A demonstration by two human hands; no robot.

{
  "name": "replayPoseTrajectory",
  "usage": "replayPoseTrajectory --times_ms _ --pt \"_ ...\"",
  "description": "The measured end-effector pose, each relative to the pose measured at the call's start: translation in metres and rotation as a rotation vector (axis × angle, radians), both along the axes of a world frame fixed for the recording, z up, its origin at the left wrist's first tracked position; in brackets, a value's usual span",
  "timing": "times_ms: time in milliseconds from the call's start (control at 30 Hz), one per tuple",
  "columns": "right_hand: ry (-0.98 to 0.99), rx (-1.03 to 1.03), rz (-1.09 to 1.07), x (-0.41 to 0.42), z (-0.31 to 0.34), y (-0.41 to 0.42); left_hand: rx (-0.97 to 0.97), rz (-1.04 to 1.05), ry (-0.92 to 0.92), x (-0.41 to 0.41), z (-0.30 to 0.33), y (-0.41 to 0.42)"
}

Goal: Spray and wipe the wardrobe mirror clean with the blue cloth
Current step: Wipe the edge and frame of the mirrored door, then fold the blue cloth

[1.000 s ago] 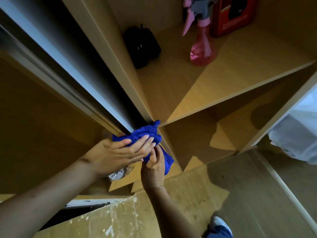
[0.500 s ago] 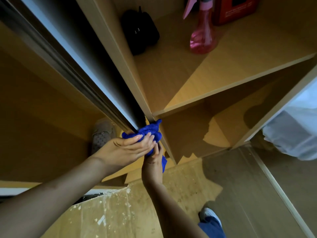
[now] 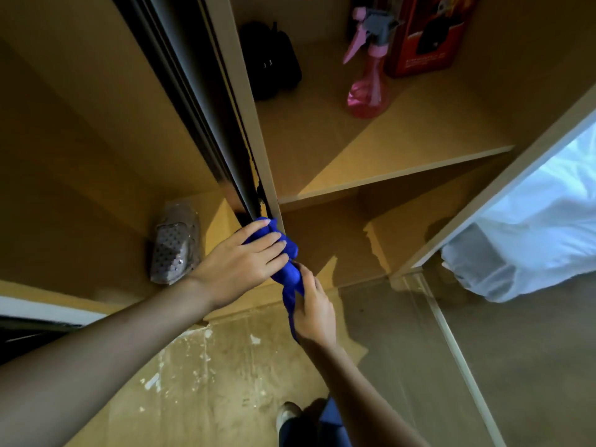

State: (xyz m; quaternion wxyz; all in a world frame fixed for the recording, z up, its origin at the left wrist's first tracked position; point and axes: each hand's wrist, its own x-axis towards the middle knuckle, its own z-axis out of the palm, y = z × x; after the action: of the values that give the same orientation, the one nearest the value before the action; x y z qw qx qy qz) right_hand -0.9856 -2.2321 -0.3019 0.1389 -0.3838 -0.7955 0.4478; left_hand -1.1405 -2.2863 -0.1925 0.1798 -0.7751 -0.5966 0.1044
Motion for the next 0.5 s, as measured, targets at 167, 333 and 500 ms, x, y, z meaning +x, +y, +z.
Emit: replayPoseTrajectory --times_ms 167,333,500 --pt "0.141 0.035 0.054 0.044 0.043 0.026 0.091 0.244 -0.234 0.038 0.023 -0.004" --pt "0.214 -0.115 0.181 0.069 0.096 0.066 0.253 0.51 -0.475 0.077 0.055 0.002" --pt "0.234 -0.368 0.287 0.094 0.161 0.1 0.285 0.684 -0.807 0.112 0.08 0.011"
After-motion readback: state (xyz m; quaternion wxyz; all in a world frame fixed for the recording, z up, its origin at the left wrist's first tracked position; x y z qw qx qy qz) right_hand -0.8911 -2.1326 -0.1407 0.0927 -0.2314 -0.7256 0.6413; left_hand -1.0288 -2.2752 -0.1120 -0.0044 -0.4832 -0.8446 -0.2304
